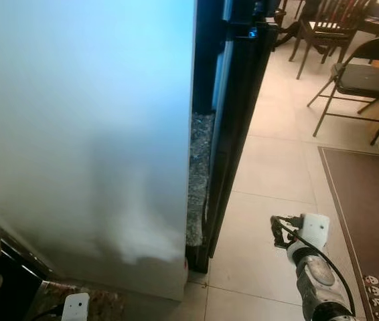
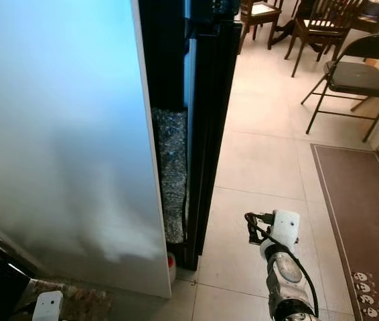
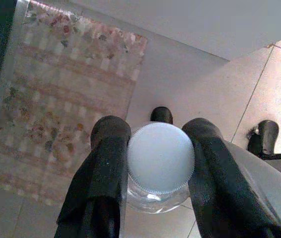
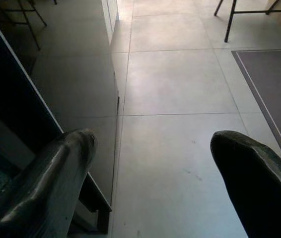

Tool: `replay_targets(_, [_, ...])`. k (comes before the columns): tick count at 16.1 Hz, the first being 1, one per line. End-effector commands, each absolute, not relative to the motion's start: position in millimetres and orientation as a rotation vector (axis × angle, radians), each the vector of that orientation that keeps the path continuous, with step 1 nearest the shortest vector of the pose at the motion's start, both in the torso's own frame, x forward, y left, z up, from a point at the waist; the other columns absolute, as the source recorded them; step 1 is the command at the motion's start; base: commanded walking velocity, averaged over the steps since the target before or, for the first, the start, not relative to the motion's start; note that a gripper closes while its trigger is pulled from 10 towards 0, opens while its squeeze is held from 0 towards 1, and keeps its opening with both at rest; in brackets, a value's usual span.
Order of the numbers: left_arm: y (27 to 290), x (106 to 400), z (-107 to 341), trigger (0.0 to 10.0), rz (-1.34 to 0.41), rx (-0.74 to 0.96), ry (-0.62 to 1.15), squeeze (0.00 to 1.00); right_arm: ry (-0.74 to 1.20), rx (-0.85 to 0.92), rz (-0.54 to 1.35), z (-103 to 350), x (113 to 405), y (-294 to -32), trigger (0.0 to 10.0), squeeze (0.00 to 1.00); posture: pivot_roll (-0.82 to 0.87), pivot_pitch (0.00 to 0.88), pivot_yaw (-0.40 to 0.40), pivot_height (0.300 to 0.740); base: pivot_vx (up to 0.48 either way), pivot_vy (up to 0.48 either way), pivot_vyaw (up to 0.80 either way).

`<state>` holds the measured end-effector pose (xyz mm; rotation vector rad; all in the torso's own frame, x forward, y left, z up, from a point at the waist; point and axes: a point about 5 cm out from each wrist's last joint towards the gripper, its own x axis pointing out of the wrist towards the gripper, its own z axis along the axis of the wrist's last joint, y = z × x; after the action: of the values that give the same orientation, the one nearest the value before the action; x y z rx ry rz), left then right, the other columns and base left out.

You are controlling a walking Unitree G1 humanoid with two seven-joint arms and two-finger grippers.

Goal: Restocking fridge

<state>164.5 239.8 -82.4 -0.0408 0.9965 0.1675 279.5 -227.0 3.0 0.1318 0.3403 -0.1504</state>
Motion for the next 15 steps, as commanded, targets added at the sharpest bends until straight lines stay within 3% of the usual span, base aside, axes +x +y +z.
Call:
replay_targets(1, [236,143,-92,10.0,0.213,-0.074,1.021,0.00,0.203,0.069,-0.158,12,264,-237,10.0,0.00,0.04,0.000,-0.063,0.740,0.000,0.000,0.00])
replay_targets(2, [233,130,-96,10.0,0.241,-0.090,1.031,0.00,0.118,0.007,-0.088,20,252,-232,10.0,0.00,0.03,0.000,-0.061,0.740,0.000,0.000,0.00])
replay_targets(8, [235,116,-100,10.0,0.253,-0.063,1.051,0.00,-0.046,-0.054,0.163,65,248,-177,10.0,0.00,-0.01,0.000,-0.046,0.740,0.000,0.000,0.00])
replay_targets(13, [234,118,-100,10.0,0.260,-0.075,1.039,0.00,-0.052,-0.060,0.162,90,284,-153,10.0,0.00,0.00,0.000,-0.061,0.740,0.000,0.000,0.00])
replay_targets(14, [234,118,-100,10.0,0.261,-0.073,1.039,0.00,-0.017,-0.027,0.108,90,293,-152,10.0,0.11,0.00,0.000,-0.054,0.740,0.000,0.000,0.00])
replay_targets(15, [235,118,-99,10.0,0.256,-0.066,1.041,0.00,-0.011,0.010,0.122,92,297,-147,10.0,1.00,0.00,0.000,-0.052,0.740,0.000,0.000,0.00])
